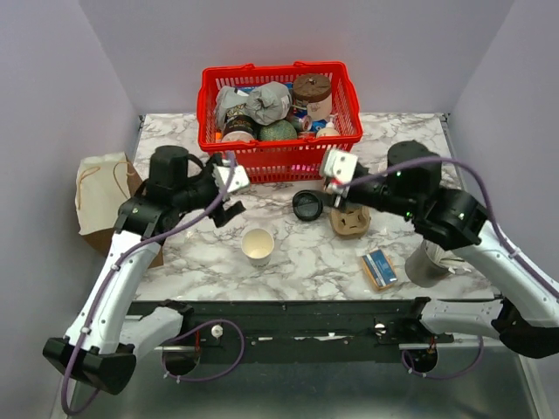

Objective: Pack the takeout coffee

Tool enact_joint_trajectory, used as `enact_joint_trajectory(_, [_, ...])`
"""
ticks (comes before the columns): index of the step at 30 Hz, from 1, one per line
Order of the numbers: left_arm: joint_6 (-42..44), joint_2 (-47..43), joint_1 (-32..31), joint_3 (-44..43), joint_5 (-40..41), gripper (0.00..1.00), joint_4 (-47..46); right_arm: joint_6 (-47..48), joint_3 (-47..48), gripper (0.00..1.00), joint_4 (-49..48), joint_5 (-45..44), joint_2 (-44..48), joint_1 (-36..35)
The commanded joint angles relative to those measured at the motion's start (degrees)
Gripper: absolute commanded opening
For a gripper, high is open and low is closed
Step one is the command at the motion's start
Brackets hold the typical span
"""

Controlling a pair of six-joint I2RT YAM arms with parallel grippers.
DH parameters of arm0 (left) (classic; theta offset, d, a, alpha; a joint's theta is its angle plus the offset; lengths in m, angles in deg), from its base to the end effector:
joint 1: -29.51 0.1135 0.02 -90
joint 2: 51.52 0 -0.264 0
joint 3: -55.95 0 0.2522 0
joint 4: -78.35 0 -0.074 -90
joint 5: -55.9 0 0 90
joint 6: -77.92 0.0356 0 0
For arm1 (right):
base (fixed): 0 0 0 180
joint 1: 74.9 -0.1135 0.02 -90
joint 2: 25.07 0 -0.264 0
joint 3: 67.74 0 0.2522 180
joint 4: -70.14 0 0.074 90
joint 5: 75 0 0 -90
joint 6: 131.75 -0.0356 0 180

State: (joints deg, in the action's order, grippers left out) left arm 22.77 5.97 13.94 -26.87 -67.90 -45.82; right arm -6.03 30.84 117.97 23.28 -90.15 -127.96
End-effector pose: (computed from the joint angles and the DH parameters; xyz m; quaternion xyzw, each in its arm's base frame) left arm 0.1828 -0.0715 0.3915 0.4843 0.6901 -0.1693 0.5103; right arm 0.1311 0.1828 0.4651 -0.5827 0.5319 0.1486 0.5962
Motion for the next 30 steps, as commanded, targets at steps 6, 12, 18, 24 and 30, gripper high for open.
enact_joint_trajectory(6, [29.55, 15.70, -11.40, -6.08, -3.55, 0.93, 8.81, -22.97, 18.89, 0.60, 20.50, 8.33, -9.53, 28.96])
enact_joint_trajectory(12, [34.32, 30.73, -21.94, -16.62, 4.00, 0.77, 15.85, -24.56, 16.26, 0.71, 18.68, 10.89, -7.88, 33.63])
enact_joint_trajectory(18, [39.67, 45.31, -26.26, -27.97, 9.80, 0.61, 23.15, -26.67, 19.33, 0.74, 18.41, 8.08, -5.06, 33.63])
enact_joint_trajectory(24, [44.16, 49.81, -27.84, -27.71, 14.81, 0.52, 17.62, -25.62, 17.41, 0.72, 17.44, 6.23, -1.90, 33.72])
enact_joint_trajectory(30, [50.39, 53.24, -27.93, -29.03, 17.54, 0.44, 17.44, -24.65, 14.33, 0.72, 16.56, 5.79, 0.39, 33.99])
